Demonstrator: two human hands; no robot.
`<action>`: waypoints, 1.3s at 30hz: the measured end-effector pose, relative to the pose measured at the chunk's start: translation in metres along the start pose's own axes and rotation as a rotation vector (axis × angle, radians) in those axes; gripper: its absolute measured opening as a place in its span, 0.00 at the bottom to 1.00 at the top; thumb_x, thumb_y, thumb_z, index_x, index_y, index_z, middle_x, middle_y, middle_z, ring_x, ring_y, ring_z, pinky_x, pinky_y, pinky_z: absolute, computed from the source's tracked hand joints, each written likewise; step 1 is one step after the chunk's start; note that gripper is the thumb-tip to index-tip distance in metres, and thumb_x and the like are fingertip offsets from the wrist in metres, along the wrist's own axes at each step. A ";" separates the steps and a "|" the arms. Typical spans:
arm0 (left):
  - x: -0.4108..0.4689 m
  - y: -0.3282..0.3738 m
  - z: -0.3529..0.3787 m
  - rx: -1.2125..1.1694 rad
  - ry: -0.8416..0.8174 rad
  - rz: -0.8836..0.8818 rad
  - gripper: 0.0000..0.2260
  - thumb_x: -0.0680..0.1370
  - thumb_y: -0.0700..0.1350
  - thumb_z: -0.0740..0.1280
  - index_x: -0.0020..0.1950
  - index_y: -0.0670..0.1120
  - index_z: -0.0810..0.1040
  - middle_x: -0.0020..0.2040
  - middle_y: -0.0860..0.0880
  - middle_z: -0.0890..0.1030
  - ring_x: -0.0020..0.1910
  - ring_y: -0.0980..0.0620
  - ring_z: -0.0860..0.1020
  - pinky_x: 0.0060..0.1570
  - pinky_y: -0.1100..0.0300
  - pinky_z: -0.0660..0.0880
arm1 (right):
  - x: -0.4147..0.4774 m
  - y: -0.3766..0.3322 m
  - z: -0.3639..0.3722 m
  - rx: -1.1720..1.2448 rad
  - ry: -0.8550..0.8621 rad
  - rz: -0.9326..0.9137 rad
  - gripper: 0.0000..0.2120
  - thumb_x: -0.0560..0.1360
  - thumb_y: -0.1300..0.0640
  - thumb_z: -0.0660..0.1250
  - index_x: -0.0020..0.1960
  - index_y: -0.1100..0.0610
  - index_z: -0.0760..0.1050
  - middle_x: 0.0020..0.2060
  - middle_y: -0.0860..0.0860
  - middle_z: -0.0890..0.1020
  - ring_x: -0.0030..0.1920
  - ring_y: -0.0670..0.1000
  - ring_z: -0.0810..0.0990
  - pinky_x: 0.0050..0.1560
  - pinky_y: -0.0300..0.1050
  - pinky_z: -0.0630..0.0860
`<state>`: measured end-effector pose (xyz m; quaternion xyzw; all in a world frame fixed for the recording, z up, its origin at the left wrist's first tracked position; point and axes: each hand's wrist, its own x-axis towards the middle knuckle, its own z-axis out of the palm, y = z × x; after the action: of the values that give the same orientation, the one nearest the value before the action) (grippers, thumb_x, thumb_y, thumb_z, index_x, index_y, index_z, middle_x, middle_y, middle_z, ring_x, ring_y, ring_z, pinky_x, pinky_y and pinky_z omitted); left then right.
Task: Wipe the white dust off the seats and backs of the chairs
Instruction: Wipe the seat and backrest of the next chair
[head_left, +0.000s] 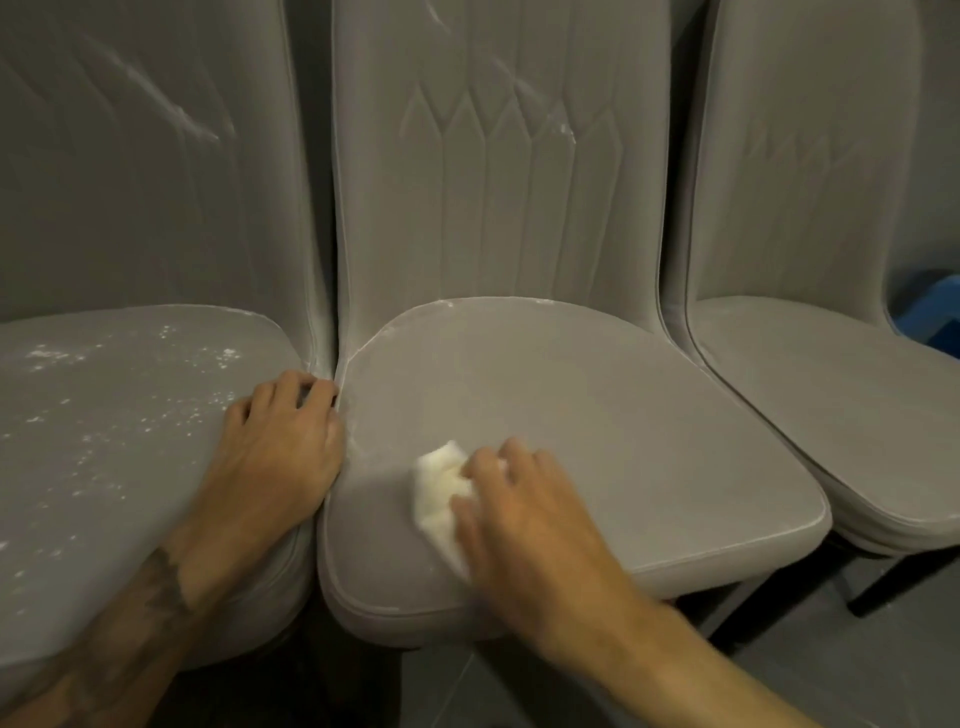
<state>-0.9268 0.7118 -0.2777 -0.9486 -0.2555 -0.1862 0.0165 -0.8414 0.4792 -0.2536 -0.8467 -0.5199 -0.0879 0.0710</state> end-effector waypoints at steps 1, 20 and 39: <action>0.000 0.000 0.000 -0.006 -0.002 -0.007 0.18 0.81 0.50 0.52 0.60 0.46 0.77 0.59 0.42 0.77 0.52 0.40 0.76 0.52 0.44 0.71 | -0.002 -0.011 0.004 -0.001 -0.017 -0.084 0.17 0.82 0.46 0.41 0.61 0.48 0.66 0.57 0.51 0.70 0.54 0.56 0.68 0.54 0.52 0.64; 0.005 -0.008 -0.002 -0.154 -0.055 -0.040 0.18 0.84 0.50 0.53 0.67 0.48 0.77 0.63 0.46 0.74 0.58 0.42 0.74 0.60 0.46 0.68 | 0.087 0.023 0.002 0.204 -0.038 -0.057 0.14 0.84 0.50 0.55 0.62 0.58 0.69 0.57 0.59 0.74 0.55 0.61 0.72 0.58 0.52 0.64; -0.008 -0.021 -0.003 -0.104 0.124 0.037 0.11 0.80 0.38 0.60 0.60 0.41 0.76 0.50 0.43 0.76 0.47 0.43 0.75 0.49 0.46 0.73 | 0.168 -0.006 0.039 0.286 0.007 -0.298 0.13 0.82 0.48 0.56 0.60 0.55 0.71 0.52 0.55 0.73 0.50 0.57 0.71 0.52 0.48 0.65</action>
<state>-0.9446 0.7253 -0.2790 -0.9394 -0.2266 -0.2571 -0.0136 -0.7692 0.6360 -0.2539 -0.7414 -0.6464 -0.0258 0.1784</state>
